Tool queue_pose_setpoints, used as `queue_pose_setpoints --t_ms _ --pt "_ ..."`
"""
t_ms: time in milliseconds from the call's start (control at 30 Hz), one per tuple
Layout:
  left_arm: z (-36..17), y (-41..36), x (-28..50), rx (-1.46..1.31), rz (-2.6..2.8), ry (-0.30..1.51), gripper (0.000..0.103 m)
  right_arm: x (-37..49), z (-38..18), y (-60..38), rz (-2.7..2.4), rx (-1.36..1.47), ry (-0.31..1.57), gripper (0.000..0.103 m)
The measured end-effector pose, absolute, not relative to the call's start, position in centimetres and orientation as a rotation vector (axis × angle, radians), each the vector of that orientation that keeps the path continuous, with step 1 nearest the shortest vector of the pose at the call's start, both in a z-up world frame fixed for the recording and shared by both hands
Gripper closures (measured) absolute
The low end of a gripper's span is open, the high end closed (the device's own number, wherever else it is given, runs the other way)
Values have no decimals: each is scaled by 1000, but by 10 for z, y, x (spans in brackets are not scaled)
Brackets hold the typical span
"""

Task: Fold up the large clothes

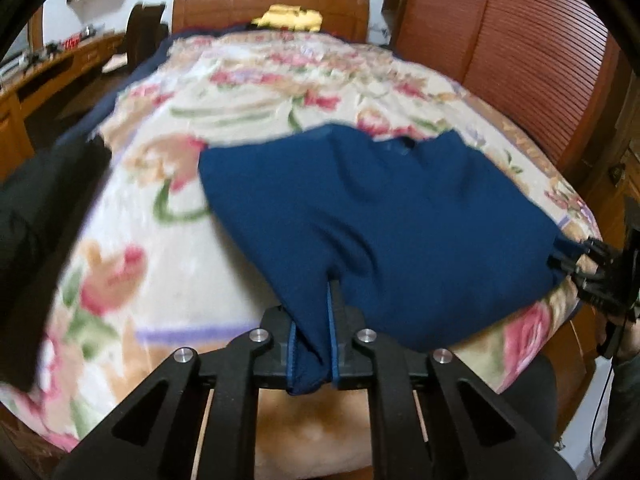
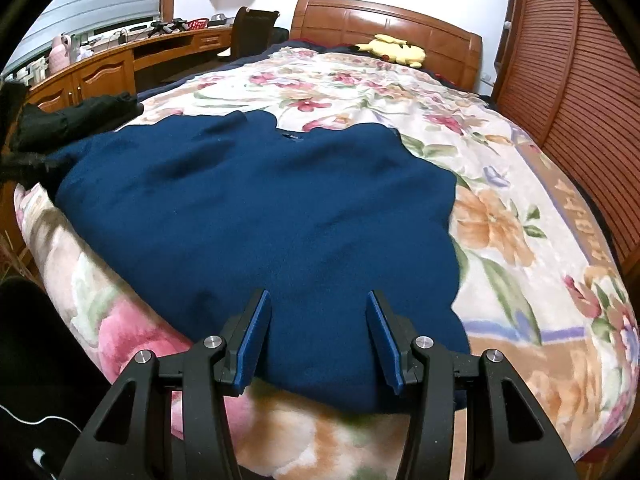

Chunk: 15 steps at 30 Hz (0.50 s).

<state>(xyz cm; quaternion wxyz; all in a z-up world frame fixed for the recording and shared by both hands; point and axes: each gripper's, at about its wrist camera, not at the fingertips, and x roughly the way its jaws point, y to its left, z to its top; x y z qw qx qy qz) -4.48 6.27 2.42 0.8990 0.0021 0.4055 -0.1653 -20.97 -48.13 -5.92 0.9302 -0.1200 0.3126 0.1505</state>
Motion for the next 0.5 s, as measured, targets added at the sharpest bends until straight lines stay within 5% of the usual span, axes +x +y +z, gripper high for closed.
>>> queue_pose_setpoints --t_ms 500 --pt "115 -113 -38 205 -525 688 94 -228 -48 -533 259 -196 606 51"
